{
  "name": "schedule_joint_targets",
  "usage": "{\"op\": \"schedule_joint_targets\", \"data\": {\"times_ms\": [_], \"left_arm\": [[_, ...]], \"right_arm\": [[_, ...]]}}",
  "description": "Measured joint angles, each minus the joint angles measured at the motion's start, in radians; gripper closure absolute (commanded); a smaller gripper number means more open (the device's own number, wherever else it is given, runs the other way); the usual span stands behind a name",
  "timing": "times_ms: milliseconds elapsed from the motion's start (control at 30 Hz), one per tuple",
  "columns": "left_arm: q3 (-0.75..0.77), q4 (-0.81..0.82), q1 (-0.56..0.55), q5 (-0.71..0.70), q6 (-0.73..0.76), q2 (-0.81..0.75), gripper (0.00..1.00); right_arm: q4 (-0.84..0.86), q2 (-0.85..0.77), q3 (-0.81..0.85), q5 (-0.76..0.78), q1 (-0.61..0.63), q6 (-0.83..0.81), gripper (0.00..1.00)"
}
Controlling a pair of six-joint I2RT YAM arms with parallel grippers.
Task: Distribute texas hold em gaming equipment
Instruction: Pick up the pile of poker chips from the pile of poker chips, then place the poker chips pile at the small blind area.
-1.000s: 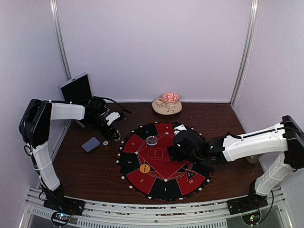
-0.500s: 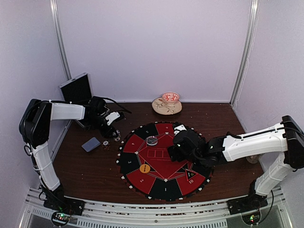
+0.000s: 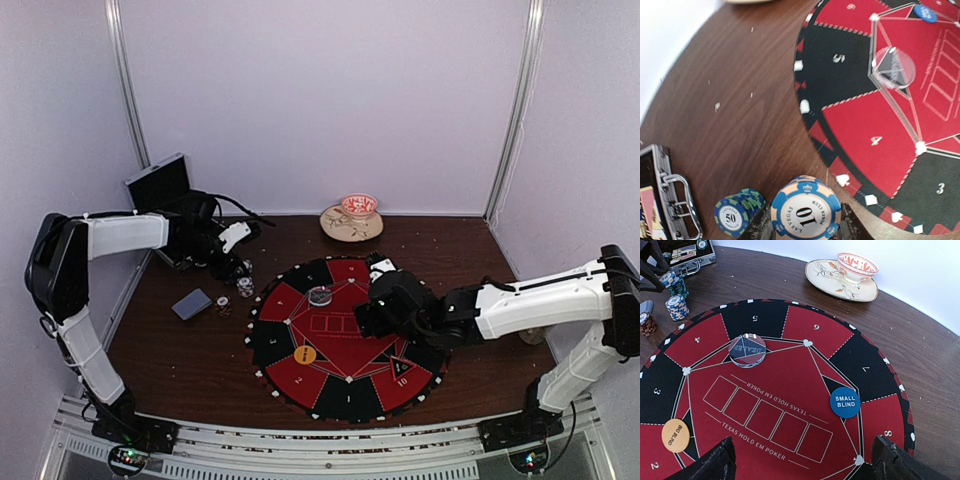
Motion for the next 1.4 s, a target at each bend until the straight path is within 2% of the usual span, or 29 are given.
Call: {"op": "schedule_joint_targets", "data": {"times_ms": [233,400,633,800,1000,1200,1400], "left_arm": [[0.032,-0.029,-0.135,-0.001,0.023,-0.058,0.76],[0.126,-0.059,-0.260,0.001,0.022,-0.029,0.76],[0.349,-0.052,-0.397,0.007,0.005,0.135,0.76],[0.485,-0.054,-0.472,0.005,-0.007,0.281,0.77],[0.644,-0.051,-0.540,0.003,-0.029,0.452,0.77],[0.727,-0.055,-0.604,-0.006,-0.044,0.543,0.77],[0.860,-0.059,-0.664,-0.010,-0.067,0.626,0.77]], "right_arm": [[0.009,-0.094,-0.045,0.041,-0.014,0.002,0.04],[0.018,-0.221,-0.109,0.090,-0.091,0.021,0.05],[0.040,-0.400,-0.210,0.135,-0.243,0.058,0.05],[0.052,-0.440,-0.241,0.143,-0.309,0.073,0.05],[0.062,-0.407,-0.249,0.145,-0.322,0.086,0.05],[0.060,-0.373,-0.249,0.158,-0.323,0.103,0.05],[0.038,-0.423,-0.259,0.219,-0.330,0.143,0.04]]}}
